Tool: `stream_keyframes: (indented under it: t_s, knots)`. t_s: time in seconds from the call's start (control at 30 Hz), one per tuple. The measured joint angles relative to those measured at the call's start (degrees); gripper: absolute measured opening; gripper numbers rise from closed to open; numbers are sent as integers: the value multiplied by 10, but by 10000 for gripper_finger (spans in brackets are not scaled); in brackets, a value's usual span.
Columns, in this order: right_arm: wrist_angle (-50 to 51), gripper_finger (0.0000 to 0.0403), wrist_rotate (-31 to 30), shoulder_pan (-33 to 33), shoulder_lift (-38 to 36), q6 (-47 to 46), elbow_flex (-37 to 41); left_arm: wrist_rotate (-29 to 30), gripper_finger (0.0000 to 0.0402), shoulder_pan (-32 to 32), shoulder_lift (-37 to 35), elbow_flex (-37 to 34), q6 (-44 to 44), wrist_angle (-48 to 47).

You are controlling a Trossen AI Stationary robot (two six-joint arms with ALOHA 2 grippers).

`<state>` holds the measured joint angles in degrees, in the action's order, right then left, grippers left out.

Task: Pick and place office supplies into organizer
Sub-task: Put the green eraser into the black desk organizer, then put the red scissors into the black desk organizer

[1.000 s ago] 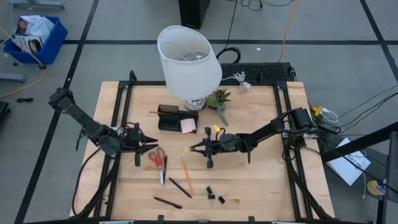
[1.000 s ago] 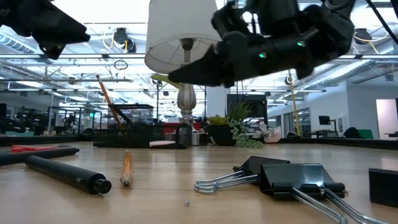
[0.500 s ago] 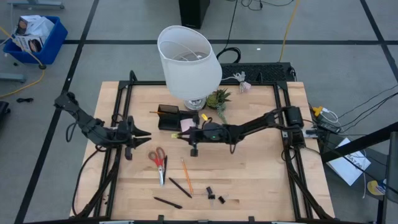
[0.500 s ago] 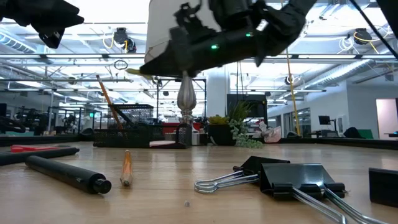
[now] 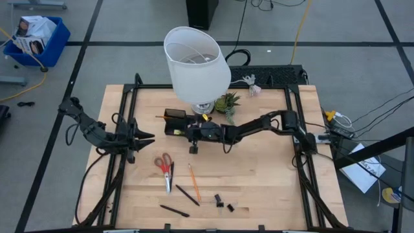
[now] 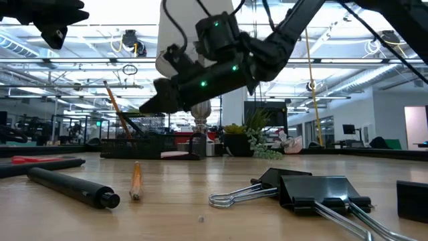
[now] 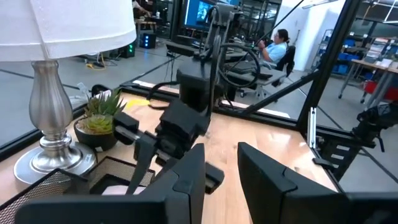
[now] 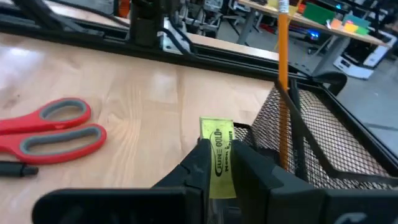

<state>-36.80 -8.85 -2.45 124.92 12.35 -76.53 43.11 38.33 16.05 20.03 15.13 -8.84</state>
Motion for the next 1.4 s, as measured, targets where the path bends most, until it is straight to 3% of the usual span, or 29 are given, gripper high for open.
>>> stream_keyframes:
  t_s: [0.37, 0.53, 0.63, 0.97, 1.2, 1.4]
  knots:
    - [-11, 45, 45, -26, 61, 23, -75, -37, 97, 0, 1, 0, 31, 0]
    - [16, 51, -5, -29, 67, 38, -77, -43, 97, 0, 1, 0, 41, 0]
    - [18, 65, -33, -29, 68, 53, -77, -43, 97, 0, 1, 0, 41, 0]
    - [15, 134, -31, -27, 67, 51, -77, -43, 97, 0, 0, 0, 47, 0]
    - [15, 150, -32, -17, 67, 5, -77, -46, 97, 0, 0, 0, 47, -2]
    - [158, 145, -20, 25, 32, -76, -77, -51, 97, 0, 1, 0, 46, -33]
